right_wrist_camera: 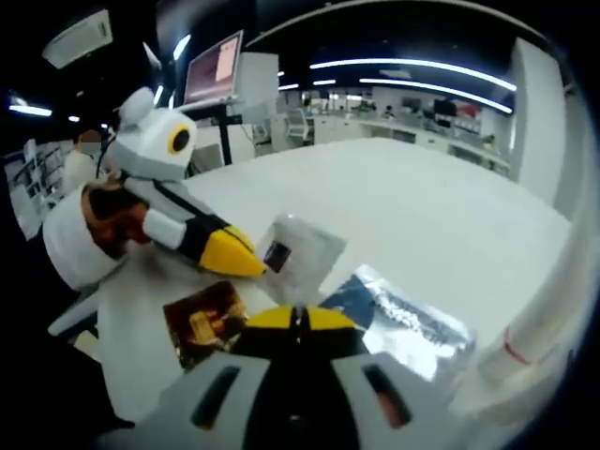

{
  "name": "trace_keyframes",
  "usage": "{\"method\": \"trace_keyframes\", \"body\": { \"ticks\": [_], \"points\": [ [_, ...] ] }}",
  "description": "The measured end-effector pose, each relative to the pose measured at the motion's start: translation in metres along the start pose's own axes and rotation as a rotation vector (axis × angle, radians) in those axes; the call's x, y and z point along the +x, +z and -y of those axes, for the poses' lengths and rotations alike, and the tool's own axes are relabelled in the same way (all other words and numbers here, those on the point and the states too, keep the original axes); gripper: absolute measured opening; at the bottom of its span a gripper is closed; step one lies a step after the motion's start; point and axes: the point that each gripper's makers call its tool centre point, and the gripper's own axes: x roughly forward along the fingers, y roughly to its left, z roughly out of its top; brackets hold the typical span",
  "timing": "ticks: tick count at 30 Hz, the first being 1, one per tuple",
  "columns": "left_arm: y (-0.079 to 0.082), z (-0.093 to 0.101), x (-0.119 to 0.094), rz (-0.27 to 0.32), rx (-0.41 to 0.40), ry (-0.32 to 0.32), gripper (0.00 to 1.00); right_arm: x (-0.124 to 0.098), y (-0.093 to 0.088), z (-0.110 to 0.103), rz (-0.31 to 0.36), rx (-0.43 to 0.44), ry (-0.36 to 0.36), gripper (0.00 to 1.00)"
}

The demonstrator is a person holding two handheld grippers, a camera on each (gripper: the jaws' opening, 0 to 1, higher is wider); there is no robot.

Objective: Arrange the skincare products in the storage area until every visible bottle or jar stands upright without overlapping.

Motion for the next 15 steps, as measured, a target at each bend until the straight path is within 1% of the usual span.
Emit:
{"method": "trace_keyframes", "body": {
  "ticks": [6, 12, 15],
  "points": [
    [-0.0038, 0.0020, 0.0001, -0.025, 0.023, 0.013, 0.00, -0.0015, -0.0012, -0.0015, -0.007, -0.027, 0.006, 0.02],
    [-0.0040, 0.0017, 0.0001, -0.037, 0.034, 0.023, 0.00, -0.0024, -0.0019, -0.0035, -0.009, -0.036, 0.015, 0.02],
    [-0.0039, 0.0008, 0.0013, -0.055, 0.047, 0.030, 0.00, -0.0020, -0.0020, -0.0036, -0.010, -0.040, 0.018, 0.02]
  ]
}}
